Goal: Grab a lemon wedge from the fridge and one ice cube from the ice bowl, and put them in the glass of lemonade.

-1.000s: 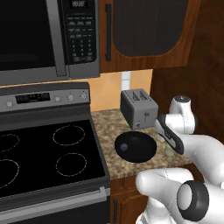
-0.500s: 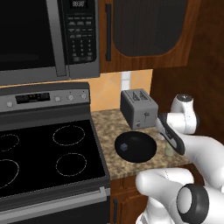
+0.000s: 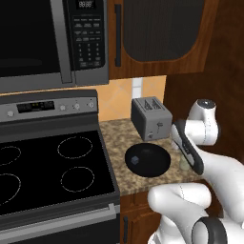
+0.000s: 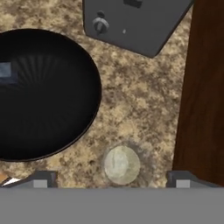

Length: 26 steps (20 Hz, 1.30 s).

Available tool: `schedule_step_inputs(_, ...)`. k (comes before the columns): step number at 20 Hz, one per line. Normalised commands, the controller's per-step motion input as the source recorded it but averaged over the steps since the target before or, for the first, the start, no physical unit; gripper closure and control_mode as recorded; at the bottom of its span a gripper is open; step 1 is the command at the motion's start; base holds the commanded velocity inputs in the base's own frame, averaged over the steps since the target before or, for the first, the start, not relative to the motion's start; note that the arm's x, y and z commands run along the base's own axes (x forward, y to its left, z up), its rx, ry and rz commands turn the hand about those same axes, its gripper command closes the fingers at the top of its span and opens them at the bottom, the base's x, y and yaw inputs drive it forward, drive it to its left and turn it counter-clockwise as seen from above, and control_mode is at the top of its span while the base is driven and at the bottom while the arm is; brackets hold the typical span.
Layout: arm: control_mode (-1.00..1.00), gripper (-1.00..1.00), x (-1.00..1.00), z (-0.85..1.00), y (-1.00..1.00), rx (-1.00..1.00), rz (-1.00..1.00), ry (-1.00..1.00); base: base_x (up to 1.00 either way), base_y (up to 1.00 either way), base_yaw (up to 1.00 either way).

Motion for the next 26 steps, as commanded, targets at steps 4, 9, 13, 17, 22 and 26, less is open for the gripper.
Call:
schedule_step_inputs(4, -1.0, -1.0, -0.28, 0.24, 0.3, 0.0, 0.05, -0.12, 0.0, 0.0, 0.0)
schedule_step_inputs(9, -1.0, -1.0, -0.17, 0.25, 0.4, 0.0, 0.03, -0.22, 0.0, 0.0, 0.0)
schedule_step_inputs(13, -1.0, -1.0, -0.74, 0.53, 0.1, 0.03, 0.0, 0.03, 0.0, 0.0, 0.0)
schedule_step_inputs(17, -1.0, -1.0, -0.61, 0.3, -0.06, -0.01, -0.03, 0.48, 0.0, 0.0, 0.0)
schedule_step_inputs(22, -1.0, -1.0, -0.72, -0.01, -0.17, 0.0, -0.14, 0.33, 0.0, 0.0, 0.0)
schedule_step_inputs(26, -1.0, -1.0, -0.79, -0.01, -0.14, 0.04, -0.08, 0.14, 0.0, 0.0, 0.0)
